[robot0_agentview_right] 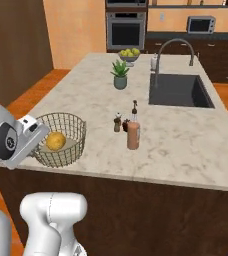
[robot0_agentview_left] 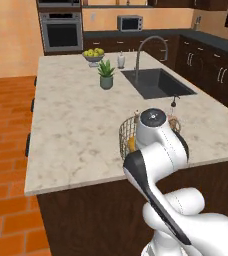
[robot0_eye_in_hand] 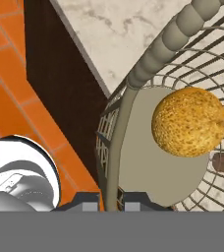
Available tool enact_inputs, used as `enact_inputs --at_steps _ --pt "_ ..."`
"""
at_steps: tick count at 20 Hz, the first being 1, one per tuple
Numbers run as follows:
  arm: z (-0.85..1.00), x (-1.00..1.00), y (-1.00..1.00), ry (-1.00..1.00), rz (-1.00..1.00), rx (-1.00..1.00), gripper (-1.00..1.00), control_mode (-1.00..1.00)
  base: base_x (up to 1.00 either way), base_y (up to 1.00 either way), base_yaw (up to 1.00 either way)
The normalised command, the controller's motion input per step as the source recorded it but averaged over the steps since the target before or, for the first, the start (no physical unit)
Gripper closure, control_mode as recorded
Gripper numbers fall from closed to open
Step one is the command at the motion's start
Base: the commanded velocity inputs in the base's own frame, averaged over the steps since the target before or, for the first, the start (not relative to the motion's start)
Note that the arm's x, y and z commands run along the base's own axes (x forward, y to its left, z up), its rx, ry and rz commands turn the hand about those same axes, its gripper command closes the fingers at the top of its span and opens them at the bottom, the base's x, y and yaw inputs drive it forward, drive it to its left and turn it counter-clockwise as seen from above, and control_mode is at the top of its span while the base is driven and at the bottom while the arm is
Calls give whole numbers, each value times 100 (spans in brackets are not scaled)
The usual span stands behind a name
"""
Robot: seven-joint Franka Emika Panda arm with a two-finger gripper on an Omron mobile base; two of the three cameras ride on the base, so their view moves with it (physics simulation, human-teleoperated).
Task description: Open the cabinet, pick up the bread from the cabinet and place it in the basket. Then move the basket to the dining counter.
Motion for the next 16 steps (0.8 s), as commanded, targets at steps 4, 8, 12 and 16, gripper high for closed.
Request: enact_inputs --at_steps 4,8,12,16 --pt "0 0 0 0 0 0 100 100 64 100 10" --pt "0 0 0 0 0 0 100 100 51 95 3" --pt "0 0 0 0 0 0 100 100 7 11 0" --pt "-1 47 -9 5 0 0 100 -100 0 0 0"
